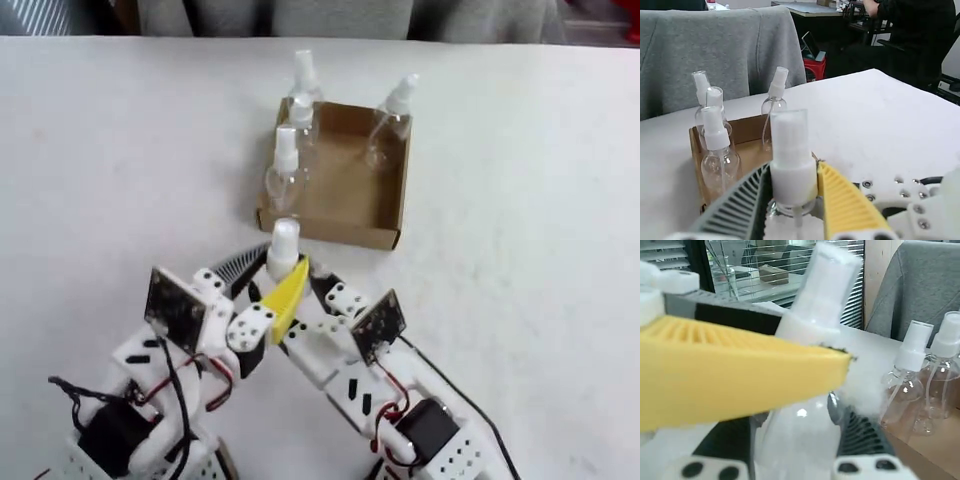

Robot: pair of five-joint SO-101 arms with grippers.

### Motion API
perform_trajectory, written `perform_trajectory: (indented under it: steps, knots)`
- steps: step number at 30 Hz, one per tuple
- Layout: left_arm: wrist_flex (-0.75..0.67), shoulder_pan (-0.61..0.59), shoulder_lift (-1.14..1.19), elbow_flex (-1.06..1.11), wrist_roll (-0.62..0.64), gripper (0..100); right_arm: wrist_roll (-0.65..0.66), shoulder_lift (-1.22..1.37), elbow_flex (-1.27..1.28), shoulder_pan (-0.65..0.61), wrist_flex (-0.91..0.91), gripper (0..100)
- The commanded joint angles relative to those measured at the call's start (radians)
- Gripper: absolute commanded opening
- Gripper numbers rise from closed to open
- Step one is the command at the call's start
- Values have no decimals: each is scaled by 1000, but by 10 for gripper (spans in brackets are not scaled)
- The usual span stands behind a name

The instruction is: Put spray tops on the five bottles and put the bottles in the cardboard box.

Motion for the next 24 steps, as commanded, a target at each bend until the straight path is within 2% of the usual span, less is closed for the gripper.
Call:
perform_trajectory:
  steps: [1, 12, 14, 20, 24]
  knots:
    - [29, 71, -84, 91, 0, 20, -9, -18, 9, 27, -15, 16]
    - [-57, 62, -116, 181, -2, 24, -9, -18, 9, 58, -16, 16]
    - [-55, 62, -116, 181, 5, 65, -9, -18, 9, 58, -16, 16]
    - [-48, -15, -116, 183, 8, 277, -9, -18, 9, 58, -16, 16]
    - [-48, -25, -116, 175, 8, 290, -9, -18, 9, 58, -16, 16]
